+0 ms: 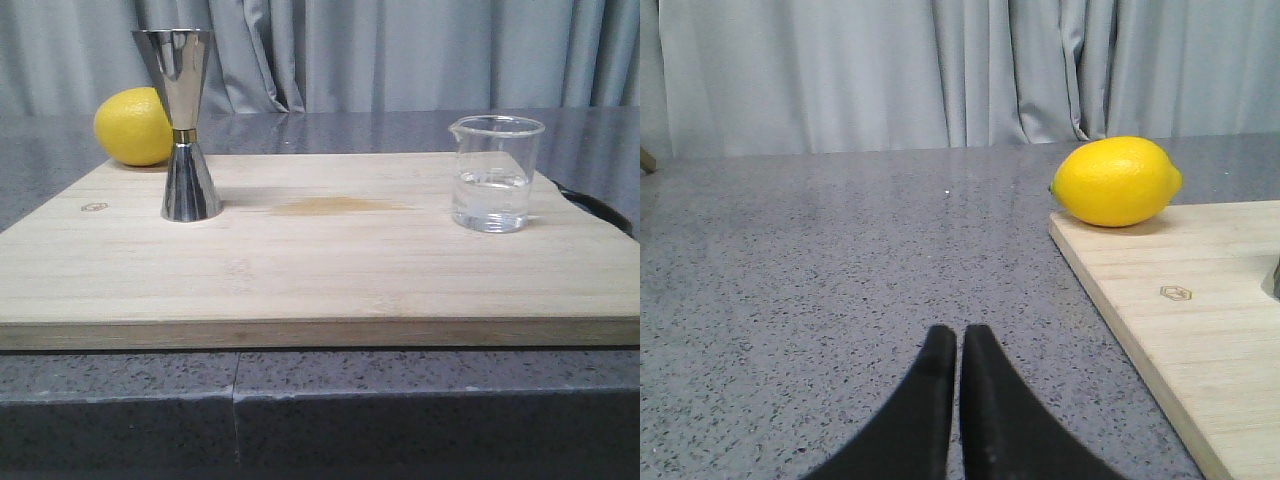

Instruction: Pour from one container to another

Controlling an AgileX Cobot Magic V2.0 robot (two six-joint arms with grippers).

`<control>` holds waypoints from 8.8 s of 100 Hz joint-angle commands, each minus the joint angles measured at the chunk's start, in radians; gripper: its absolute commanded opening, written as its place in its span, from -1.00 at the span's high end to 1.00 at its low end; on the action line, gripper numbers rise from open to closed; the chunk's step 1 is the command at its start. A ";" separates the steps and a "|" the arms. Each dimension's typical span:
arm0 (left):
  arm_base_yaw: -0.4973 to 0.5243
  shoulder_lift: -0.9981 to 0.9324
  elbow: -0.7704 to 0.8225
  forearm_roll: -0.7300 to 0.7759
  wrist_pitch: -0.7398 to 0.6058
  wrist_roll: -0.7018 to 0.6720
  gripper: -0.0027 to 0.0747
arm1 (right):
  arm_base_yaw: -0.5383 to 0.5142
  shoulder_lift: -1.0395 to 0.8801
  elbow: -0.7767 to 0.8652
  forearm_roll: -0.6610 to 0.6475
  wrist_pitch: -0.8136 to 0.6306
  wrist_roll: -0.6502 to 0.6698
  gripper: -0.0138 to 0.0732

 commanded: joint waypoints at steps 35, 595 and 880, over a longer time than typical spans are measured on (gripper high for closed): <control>0.002 -0.026 0.037 -0.008 -0.076 -0.002 0.98 | -0.006 -0.015 0.029 -0.010 -0.083 -0.002 0.85; -0.588 1.561 -0.471 -0.139 -1.178 -0.003 0.34 | 0.258 0.646 -0.354 0.079 -0.196 -0.054 -0.54; -0.590 1.448 -0.534 0.085 -1.078 -0.198 0.78 | 0.499 1.352 -0.329 -0.065 -1.018 -0.054 -0.54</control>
